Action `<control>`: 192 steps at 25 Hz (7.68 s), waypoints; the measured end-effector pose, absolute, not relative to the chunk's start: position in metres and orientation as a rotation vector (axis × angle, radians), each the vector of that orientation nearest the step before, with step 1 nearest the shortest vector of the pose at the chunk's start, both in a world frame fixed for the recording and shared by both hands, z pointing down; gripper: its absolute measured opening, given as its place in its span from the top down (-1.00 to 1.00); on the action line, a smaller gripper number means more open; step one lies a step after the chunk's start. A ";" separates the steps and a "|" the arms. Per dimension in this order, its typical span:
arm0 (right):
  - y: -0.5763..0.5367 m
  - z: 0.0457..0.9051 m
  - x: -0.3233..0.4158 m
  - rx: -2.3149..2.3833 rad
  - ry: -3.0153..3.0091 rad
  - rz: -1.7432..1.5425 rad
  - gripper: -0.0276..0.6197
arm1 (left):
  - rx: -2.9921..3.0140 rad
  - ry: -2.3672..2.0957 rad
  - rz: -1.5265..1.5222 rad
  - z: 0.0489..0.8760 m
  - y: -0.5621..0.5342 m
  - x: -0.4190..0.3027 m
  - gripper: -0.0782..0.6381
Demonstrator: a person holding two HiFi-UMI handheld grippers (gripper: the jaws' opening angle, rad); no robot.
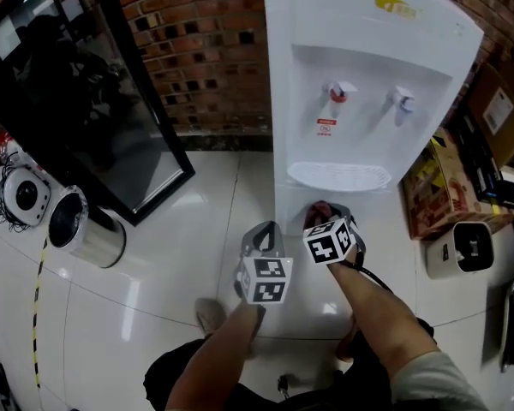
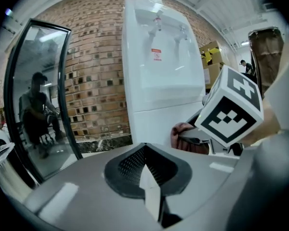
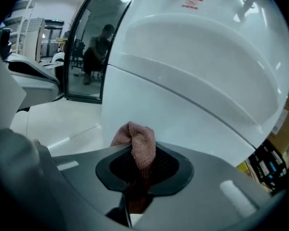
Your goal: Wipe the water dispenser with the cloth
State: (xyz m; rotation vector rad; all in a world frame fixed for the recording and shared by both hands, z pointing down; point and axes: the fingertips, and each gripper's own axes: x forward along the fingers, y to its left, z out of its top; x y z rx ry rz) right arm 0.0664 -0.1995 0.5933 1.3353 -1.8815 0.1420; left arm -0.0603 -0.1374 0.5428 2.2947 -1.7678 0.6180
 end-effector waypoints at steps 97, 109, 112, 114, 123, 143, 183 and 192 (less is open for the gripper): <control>-0.220 0.546 0.285 1.330 -1.952 0.489 0.67 | 2.322 -1.829 0.490 0.461 -0.147 0.085 0.78; -0.199 0.301 0.288 1.472 -2.617 0.056 0.67 | 2.136 -2.214 0.349 0.326 -0.066 0.101 0.78; -0.176 0.258 0.284 1.386 -2.698 -0.064 0.67 | 2.141 -2.284 0.236 0.286 -0.054 0.116 0.78; -0.165 0.230 0.279 1.348 -2.745 -0.132 0.67 | 2.132 -2.320 0.188 0.264 -0.048 0.119 0.78; -0.159 0.140 0.279 1.198 -2.954 -0.232 0.67 | 2.029 -2.478 0.126 0.198 -0.048 0.132 0.78; -0.263 0.015 0.188 0.906 -2.886 -0.603 0.67 | 1.941 -2.632 0.211 0.045 -0.162 0.143 0.78; -0.257 0.363 0.233 0.962 -2.726 0.151 0.67 | 1.938 -2.411 0.192 0.327 -0.164 0.166 0.78; -0.263 0.493 0.233 0.999 -2.507 0.343 0.67 | 1.856 -2.367 0.309 0.439 -0.154 0.146 0.78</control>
